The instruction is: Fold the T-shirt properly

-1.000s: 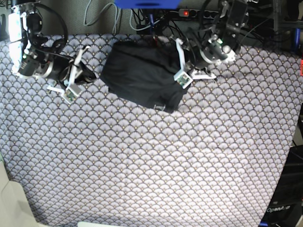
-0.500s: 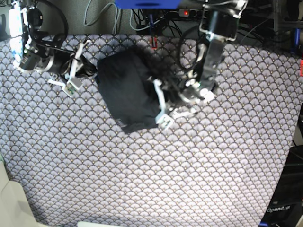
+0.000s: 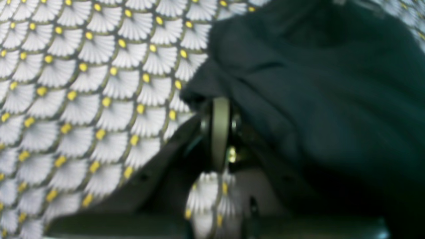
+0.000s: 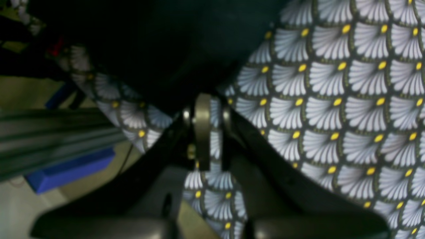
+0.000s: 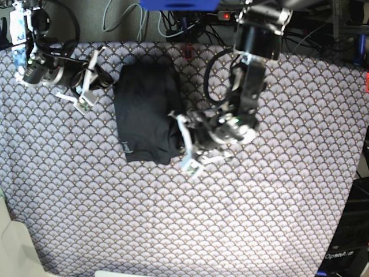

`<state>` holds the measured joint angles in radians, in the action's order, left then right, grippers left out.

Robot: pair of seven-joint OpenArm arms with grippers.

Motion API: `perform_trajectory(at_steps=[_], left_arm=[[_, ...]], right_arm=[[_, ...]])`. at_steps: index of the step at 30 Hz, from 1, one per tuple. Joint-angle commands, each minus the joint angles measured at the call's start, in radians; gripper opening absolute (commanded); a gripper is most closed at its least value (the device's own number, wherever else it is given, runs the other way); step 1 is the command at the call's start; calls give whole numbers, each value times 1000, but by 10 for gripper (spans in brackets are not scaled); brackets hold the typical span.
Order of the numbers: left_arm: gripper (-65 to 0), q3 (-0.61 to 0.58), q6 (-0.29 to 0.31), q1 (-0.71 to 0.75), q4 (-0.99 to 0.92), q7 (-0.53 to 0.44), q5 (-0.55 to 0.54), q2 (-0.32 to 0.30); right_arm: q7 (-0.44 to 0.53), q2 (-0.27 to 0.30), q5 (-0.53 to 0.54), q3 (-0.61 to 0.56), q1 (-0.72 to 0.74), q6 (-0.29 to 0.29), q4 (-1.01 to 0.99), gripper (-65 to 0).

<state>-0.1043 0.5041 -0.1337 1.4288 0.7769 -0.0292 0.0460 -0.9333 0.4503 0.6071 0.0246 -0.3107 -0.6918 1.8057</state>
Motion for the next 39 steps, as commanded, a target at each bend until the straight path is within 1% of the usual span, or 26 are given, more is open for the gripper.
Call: perform_trajectory(at_steps=[1,5,9,12,16,18,22,25,28,30,32,34,36,39], left_arm=[[-650,24,-6,-10,60,2,-4,-22],[-650,61,-6,41,152,52,2,-53],[-650,87,-6,145,197,54,2,-104],[-650,125,-5,246,232,43,2,-146],[-650,225,5,377,301,40,2,-203],[-650,289,6,420,329,26,-2,-225],[-650,410,8,492,376,-7,-4,-235],[-650,475,8,518,399,-7,-4,-235],[-650,502,9,530,413,-7,-5,-235],[-650,501,11,553,422,-7,-5,-235],[-650,495,49,576,450,-7,-1,-235],[-650,493,129,607,490,-7,2,-226],[-650,492,187,633,518,-6,2,-223],[-650,492,194,652,524,-6,4,-200]], right_arm=[[21,14,23,7,5,-6,16,-624],[21,12,24,7,9,-6,19,-624],[26,14,23,7,5,-6,9,-625],[70,15,23,7,-2,-6,6,-624],[82,6,23,-1,-26,-6,6,-624],[82,-15,23,-2,-28,-6,6,-624],[82,-21,23,-2,-37,-6,6,-624],[82,-21,26,-2,-60,-6,18,-624],[82,-21,26,-2,-81,-6,53,-624],[84,-21,26,5,-97,-6,70,-625],[84,-21,26,21,-109,-6,73,-627],[84,-21,24,79,-137,-6,73,-627],[84,-21,24,154,-169,-6,73,-627],[84,-21,24,266,-221,-6,73,-627]])
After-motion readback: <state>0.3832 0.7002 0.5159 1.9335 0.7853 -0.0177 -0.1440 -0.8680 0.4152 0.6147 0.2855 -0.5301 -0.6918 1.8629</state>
